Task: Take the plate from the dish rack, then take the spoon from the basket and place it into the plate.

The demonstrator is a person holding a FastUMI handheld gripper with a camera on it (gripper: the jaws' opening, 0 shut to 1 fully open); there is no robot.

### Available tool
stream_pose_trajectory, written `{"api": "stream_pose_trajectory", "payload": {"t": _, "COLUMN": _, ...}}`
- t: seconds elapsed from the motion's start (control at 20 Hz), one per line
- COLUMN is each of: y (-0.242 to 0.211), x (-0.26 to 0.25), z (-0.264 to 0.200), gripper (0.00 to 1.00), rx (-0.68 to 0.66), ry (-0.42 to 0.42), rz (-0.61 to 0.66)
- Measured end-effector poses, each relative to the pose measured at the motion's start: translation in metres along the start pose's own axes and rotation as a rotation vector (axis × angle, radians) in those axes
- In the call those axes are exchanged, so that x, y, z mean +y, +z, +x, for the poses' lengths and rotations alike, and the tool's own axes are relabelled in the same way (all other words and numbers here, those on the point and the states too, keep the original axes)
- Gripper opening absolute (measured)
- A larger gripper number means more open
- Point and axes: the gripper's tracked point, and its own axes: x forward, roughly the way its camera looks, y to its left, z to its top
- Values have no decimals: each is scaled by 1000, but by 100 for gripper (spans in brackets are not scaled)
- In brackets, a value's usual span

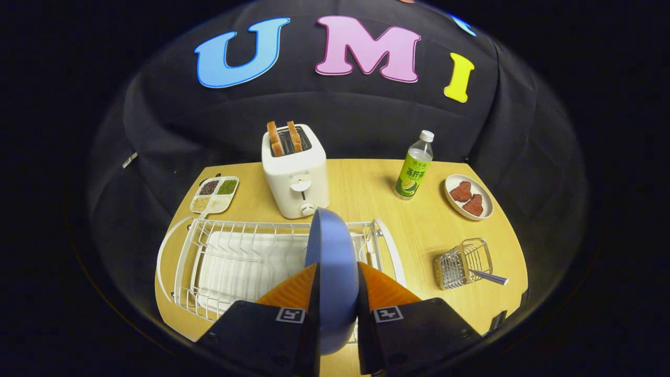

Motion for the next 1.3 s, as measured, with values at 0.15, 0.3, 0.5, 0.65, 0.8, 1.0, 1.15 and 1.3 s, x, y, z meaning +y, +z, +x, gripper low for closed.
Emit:
{"api": "stream_pose_trajectory", "payload": {"t": 0.15, "y": 0, "x": -4, "z": -2, "gripper": 32, "rx": -9, "ry": -36, "rz": 4}}
{"api": "stream_pose_trajectory", "payload": {"t": 0.3, "y": 3, "x": -7, "z": -4, "gripper": 32, "rx": -22, "ry": -71, "rz": 14}}
{"api": "stream_pose_trajectory", "payload": {"t": 0.5, "y": 10, "x": -7, "z": -5, "gripper": 32, "rx": -54, "ry": -97, "rz": -36}}
{"api": "stream_pose_trajectory", "payload": {"t": 0.65, "y": 31, "x": -8, "z": -11, "gripper": 31, "rx": -146, "ry": -110, "rz": -97}}
{"api": "stream_pose_trajectory", "payload": {"t": 0.8, "y": 29, "x": -16, "z": -13, "gripper": 28, "rx": -156, "ry": -97, "rz": -133}}
{"api": "stream_pose_trajectory", "payload": {"t": 1.0, "y": 28, "x": -36, "z": -13, "gripper": 23, "rx": -138, "ry": -27, "rz": -75}}
{"api": "stream_pose_trajectory", "payload": {"t": 1.15, "y": 30, "x": -65, "z": -18, "gripper": 22, "rx": -140, "ry": -28, "rz": -47}}
{"api": "stream_pose_trajectory", "payload": {"t": 1.3, "y": 23, "x": -78, "z": -34, "gripper": 22, "rx": -131, "ry": 56, "rz": 10}}
